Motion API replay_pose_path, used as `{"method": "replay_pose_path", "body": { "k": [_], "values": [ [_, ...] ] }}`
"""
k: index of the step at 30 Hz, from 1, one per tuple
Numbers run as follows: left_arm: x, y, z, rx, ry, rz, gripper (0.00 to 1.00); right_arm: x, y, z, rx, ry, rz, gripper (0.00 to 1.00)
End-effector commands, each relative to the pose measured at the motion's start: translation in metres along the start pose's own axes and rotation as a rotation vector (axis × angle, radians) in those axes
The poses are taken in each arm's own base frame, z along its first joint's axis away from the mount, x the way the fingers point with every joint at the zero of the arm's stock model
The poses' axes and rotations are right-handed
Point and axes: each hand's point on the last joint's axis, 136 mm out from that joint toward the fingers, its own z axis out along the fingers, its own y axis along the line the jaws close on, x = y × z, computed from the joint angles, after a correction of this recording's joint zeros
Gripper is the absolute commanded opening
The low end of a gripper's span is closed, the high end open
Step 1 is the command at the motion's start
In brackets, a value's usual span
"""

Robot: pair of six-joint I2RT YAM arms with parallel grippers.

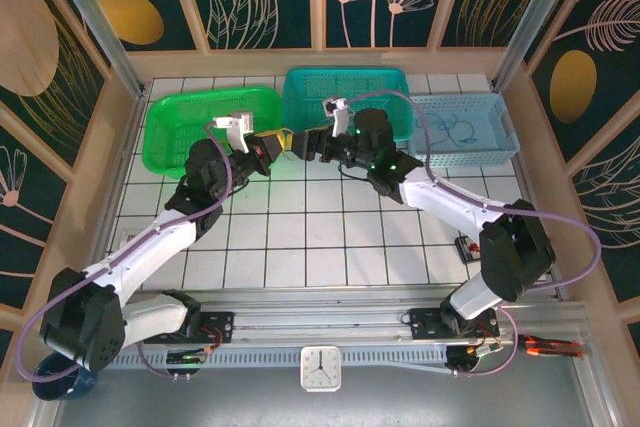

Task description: Untangle the cables

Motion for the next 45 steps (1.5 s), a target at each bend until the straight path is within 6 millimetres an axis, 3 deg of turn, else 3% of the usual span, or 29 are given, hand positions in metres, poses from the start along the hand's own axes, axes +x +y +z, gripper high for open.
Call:
{"method": "replay_pose_path", "body": {
  "k": [1,11,17,20,23,27,35,41,45],
  "values": [
    [-0.009,-0.007,0.0,0.039,-0.03,0.004,0.0,-0.002,-0.006,0.009,0.032,-0.025,-0.008,0.72],
    [-0.017,-0.015,-0.003,0.065,-0.055,-0.016,0.0,0.023,-0.083,0.026,0.306,-0.039,0.047,0.7],
    [-0.025,-0.019,-0.006,0.064,-0.078,-0.012,0.0,0.038,-0.148,-0.002,0.577,-0.059,0.1,0.69],
    [-0.03,-0.016,-0.006,0.039,-0.088,0.002,0.0,0.043,-0.167,-0.021,0.636,-0.071,0.135,0.68],
    [-0.036,-0.006,-0.006,-0.02,-0.099,0.021,0.0,0.045,-0.172,-0.035,0.654,-0.078,0.154,0.68],
    [-0.047,0.022,-0.007,-0.135,-0.109,0.034,0.0,0.045,-0.17,-0.05,0.663,-0.084,0.152,0.69],
    [-0.072,0.107,-0.033,-0.358,-0.176,0.028,0.0,0.032,-0.154,-0.089,0.66,-0.136,0.126,0.7],
    [-0.074,0.159,-0.045,-0.481,-0.188,0.028,0.0,0.024,-0.141,-0.119,0.666,-0.17,0.085,0.71],
    [-0.068,0.194,-0.05,-0.55,-0.189,0.002,0.0,0.016,-0.151,-0.147,0.715,-0.206,0.087,0.72]
  ]
}}
